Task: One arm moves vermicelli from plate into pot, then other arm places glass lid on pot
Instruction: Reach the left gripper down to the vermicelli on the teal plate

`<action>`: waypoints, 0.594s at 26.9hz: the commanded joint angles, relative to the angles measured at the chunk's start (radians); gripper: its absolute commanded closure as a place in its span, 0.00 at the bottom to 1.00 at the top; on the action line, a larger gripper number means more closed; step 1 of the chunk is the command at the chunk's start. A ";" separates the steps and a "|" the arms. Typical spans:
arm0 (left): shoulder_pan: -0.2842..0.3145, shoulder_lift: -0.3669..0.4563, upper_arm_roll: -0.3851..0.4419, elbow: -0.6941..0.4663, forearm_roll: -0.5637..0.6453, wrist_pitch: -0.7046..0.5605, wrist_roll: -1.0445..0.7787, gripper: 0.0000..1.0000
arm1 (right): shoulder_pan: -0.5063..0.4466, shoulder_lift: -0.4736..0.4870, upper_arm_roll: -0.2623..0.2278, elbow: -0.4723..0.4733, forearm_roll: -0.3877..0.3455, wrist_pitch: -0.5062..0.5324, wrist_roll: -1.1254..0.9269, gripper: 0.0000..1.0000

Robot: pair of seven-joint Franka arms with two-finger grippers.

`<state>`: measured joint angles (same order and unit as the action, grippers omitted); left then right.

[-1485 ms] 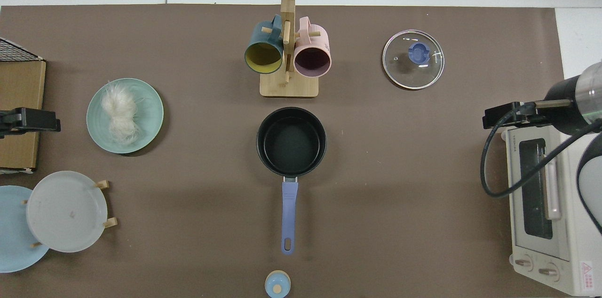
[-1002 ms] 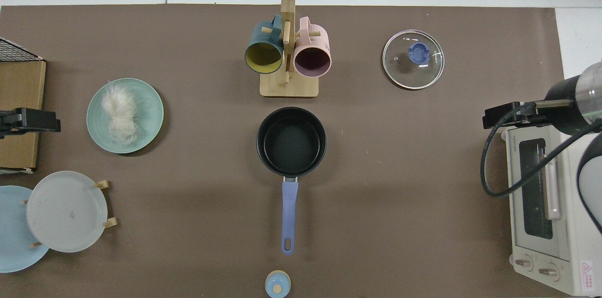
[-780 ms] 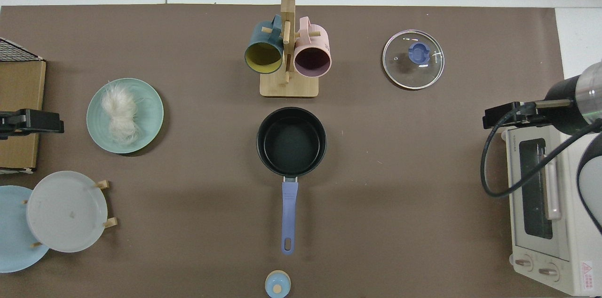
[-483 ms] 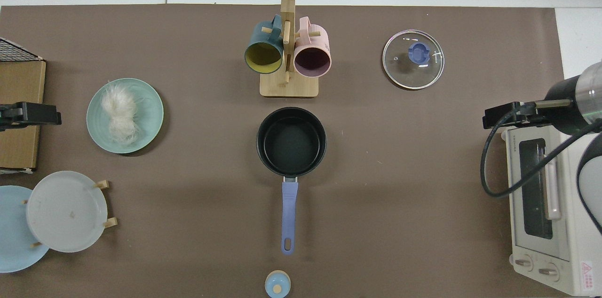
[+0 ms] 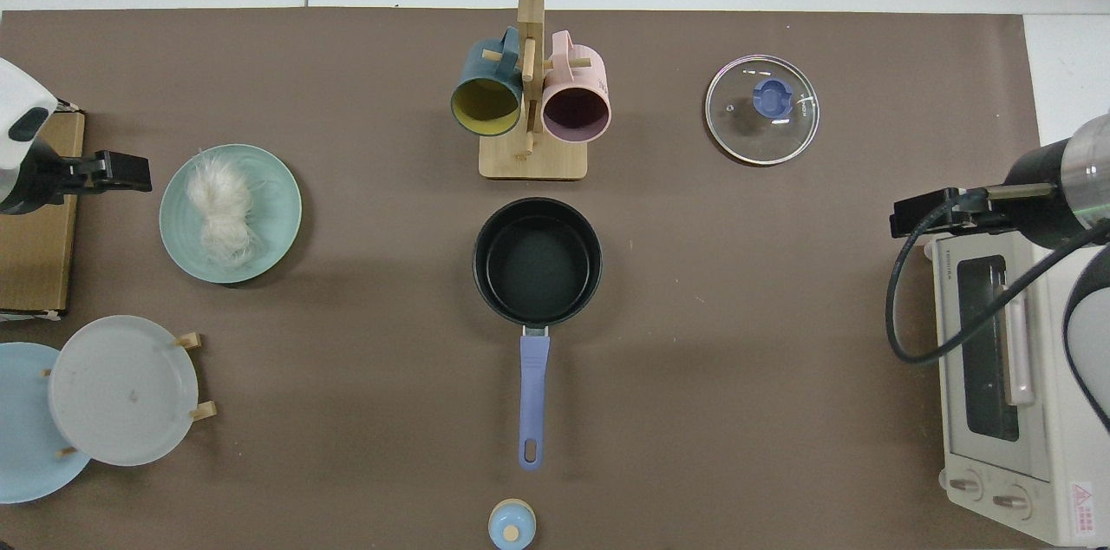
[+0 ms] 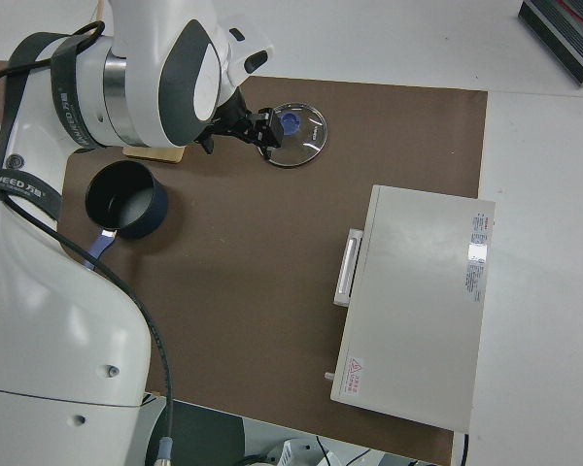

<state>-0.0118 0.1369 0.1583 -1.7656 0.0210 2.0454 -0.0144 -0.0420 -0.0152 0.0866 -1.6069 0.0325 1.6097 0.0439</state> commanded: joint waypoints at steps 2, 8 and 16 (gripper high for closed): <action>0.003 0.046 -0.017 -0.025 0.002 0.045 -0.021 0.00 | -0.016 -0.002 0.007 0.005 0.026 -0.010 -0.024 0.00; 0.001 0.115 -0.023 -0.026 -0.076 0.153 -0.127 0.00 | -0.016 -0.002 0.007 0.005 0.026 -0.008 -0.025 0.00; -0.004 0.237 -0.062 -0.025 -0.073 0.277 -0.148 0.00 | -0.016 -0.002 0.007 0.005 0.026 -0.008 -0.024 0.00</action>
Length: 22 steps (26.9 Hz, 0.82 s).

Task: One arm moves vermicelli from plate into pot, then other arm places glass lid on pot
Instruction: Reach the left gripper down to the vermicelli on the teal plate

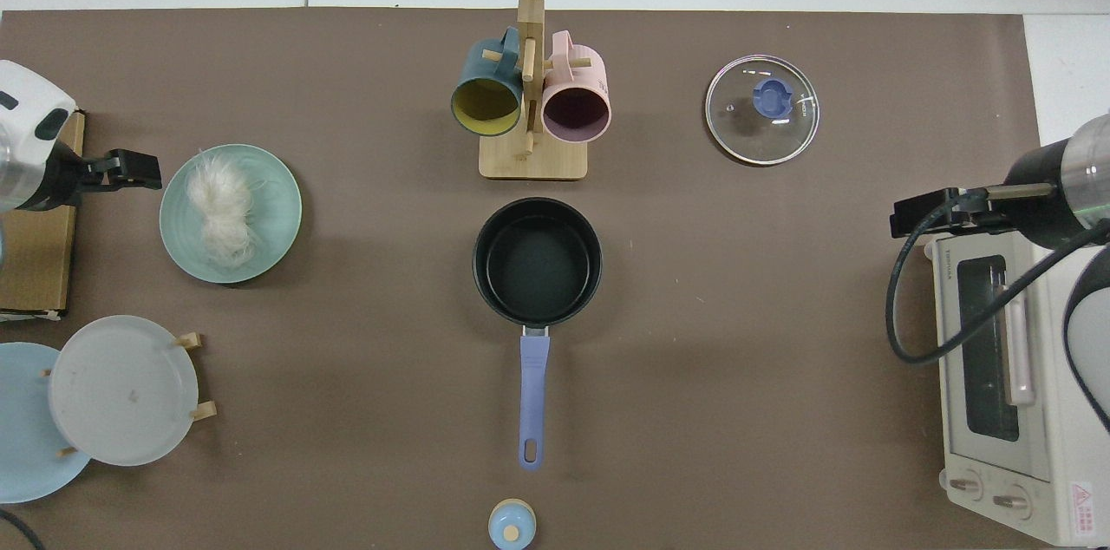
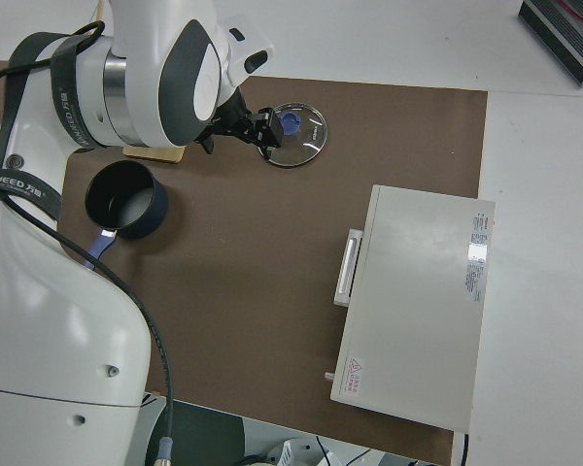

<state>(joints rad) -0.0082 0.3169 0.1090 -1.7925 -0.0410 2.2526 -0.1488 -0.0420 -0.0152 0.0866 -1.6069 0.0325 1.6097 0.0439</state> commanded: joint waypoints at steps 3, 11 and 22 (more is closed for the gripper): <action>-0.007 0.064 -0.012 0.002 -0.011 0.073 -0.011 0.00 | -0.016 -0.002 0.007 0.005 0.026 -0.010 -0.025 0.00; -0.009 0.064 -0.012 -0.041 -0.008 0.053 0.081 0.00 | -0.016 -0.002 0.007 0.005 0.026 -0.008 -0.025 0.00; -0.009 0.065 -0.020 -0.071 -0.008 0.071 0.071 0.00 | -0.016 -0.002 0.007 0.005 0.026 -0.010 -0.024 0.00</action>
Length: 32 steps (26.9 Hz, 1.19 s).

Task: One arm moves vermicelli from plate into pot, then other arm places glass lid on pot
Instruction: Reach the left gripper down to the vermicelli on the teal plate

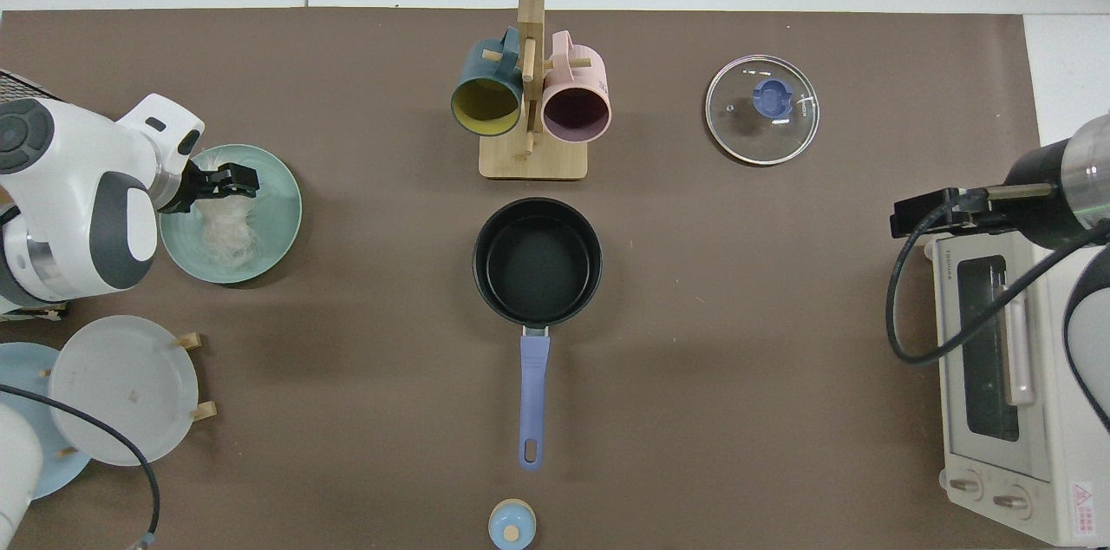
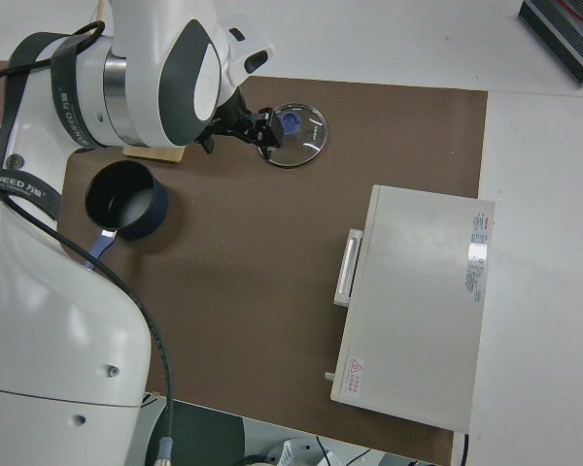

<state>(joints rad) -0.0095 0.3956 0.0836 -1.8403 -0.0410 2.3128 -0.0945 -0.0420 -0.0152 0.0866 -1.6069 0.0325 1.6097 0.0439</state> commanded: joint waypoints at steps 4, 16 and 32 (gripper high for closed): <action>-0.006 -0.011 0.005 -0.019 -0.010 0.025 0.015 0.45 | -0.016 -0.002 0.007 0.007 0.026 -0.008 -0.025 0.00; -0.006 -0.011 0.005 0.024 -0.003 -0.004 0.019 1.00 | -0.016 -0.002 0.007 0.005 0.026 -0.008 -0.025 0.00; -0.007 -0.219 -0.099 0.182 -0.013 -0.374 -0.122 1.00 | -0.016 -0.002 0.007 0.005 0.026 -0.008 -0.025 0.00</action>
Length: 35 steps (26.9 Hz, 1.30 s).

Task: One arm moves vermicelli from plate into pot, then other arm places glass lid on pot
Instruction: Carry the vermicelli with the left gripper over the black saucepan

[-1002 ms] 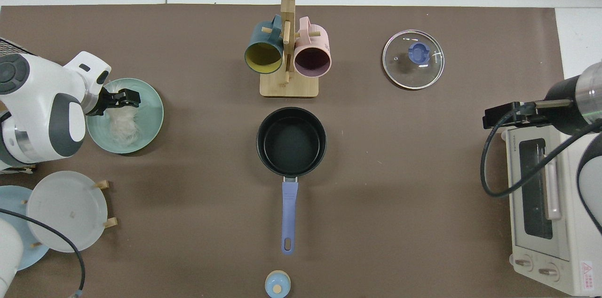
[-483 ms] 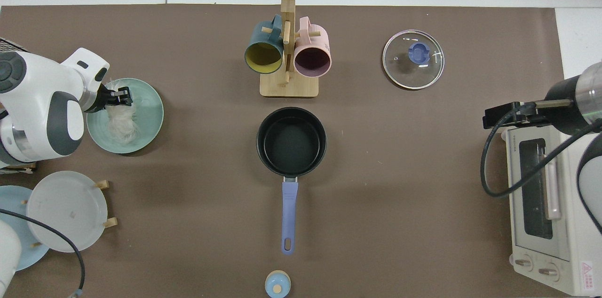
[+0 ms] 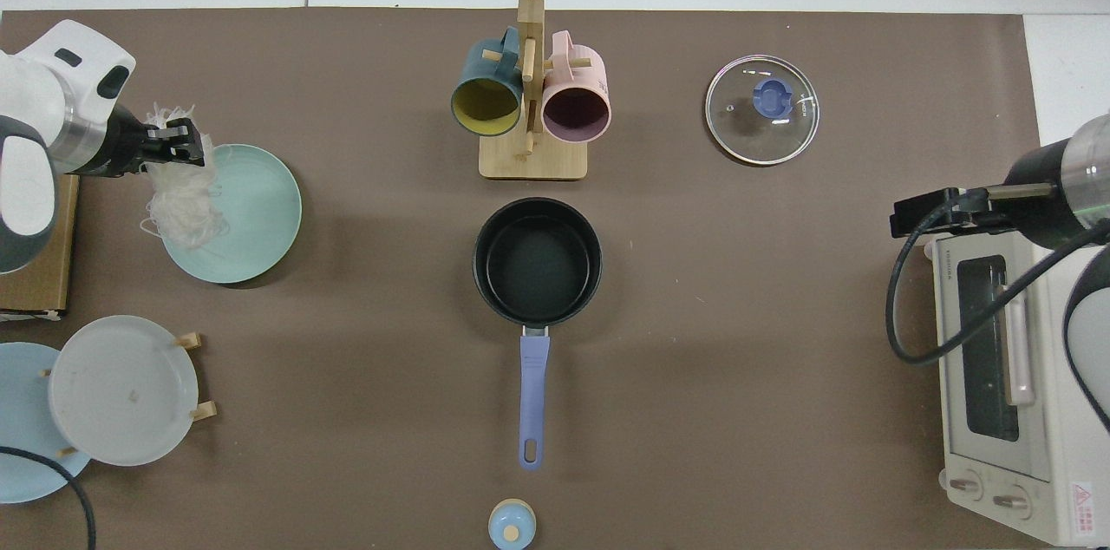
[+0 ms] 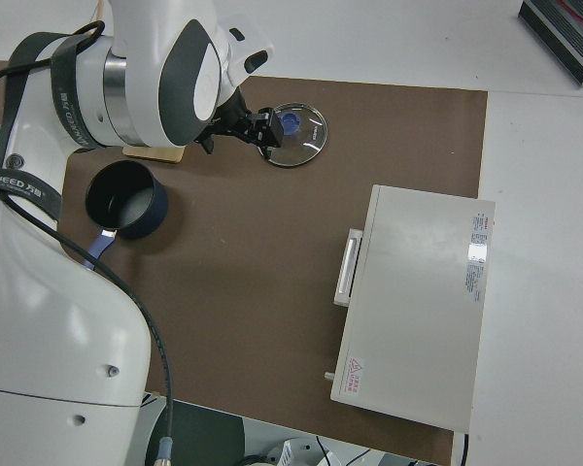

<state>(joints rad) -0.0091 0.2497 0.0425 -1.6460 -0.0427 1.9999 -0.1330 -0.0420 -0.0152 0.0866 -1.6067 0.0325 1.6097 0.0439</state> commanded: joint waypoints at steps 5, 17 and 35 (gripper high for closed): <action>-0.008 -0.104 -0.194 -0.017 -0.013 -0.099 -0.238 1.00 | -0.015 -0.003 0.007 0.005 0.032 -0.023 -0.027 0.00; -0.008 -0.104 -0.450 -0.093 -0.104 0.002 -0.382 1.00 | -0.019 -0.031 0.012 0.021 0.007 -0.062 -0.025 0.01; -0.103 0.071 -0.547 -0.196 -0.094 0.261 -0.559 1.00 | -0.001 0.560 0.070 0.562 -0.144 -0.033 0.093 0.01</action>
<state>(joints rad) -0.0880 0.3025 -0.5094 -1.8404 -0.1289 2.2218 -0.6586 -0.0431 0.4039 0.1307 -1.1825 -0.0611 1.5547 0.0984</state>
